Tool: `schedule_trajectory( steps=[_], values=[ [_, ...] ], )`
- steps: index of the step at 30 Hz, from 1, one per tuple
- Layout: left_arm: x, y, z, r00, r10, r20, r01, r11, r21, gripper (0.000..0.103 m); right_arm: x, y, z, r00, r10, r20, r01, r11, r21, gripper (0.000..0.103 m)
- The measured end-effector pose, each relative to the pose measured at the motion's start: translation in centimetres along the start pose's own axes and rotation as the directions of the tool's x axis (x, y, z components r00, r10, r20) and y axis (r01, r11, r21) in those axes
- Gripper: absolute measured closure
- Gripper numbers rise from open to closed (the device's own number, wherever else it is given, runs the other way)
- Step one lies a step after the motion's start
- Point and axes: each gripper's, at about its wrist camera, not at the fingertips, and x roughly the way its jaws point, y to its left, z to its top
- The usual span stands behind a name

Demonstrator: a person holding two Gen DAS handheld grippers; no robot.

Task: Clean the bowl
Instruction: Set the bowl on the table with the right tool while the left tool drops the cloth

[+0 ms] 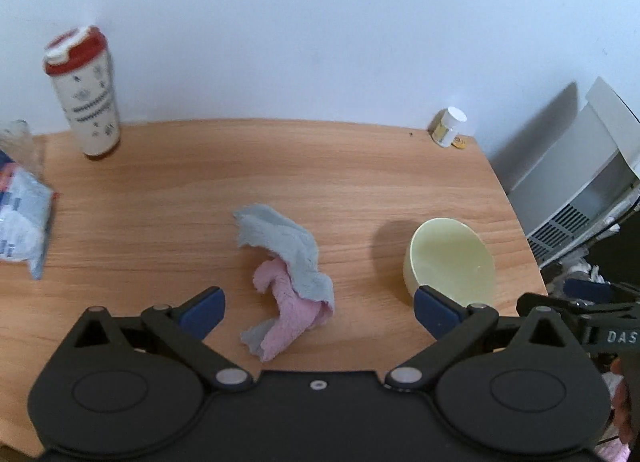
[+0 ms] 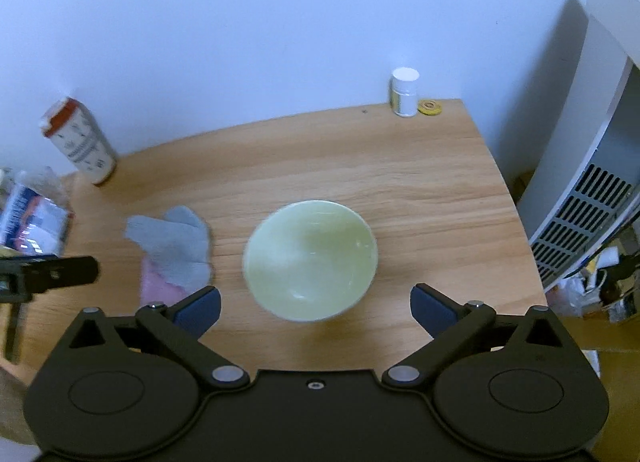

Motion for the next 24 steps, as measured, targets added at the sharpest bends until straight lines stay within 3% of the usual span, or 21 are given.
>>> schedule_trajectory(
  steps=[14,24],
  values=[
    [-5.7,-5.4,-4.1,0.992,0.121,0.035,-0.120,0.993,-0.011,0.001,-5.0,0.5,-3.0,0.999,0.035,-0.007,-0.035,0.992,-0.120,0.000],
    [-6.8,-7.0,-5.7,0.987,0.145,0.066,-0.144,0.989,-0.031,0.000,-6.1,-1.1,-4.7,0.998,0.053,-0.022,-0.055,0.989,-0.139,0.000]
  ],
)
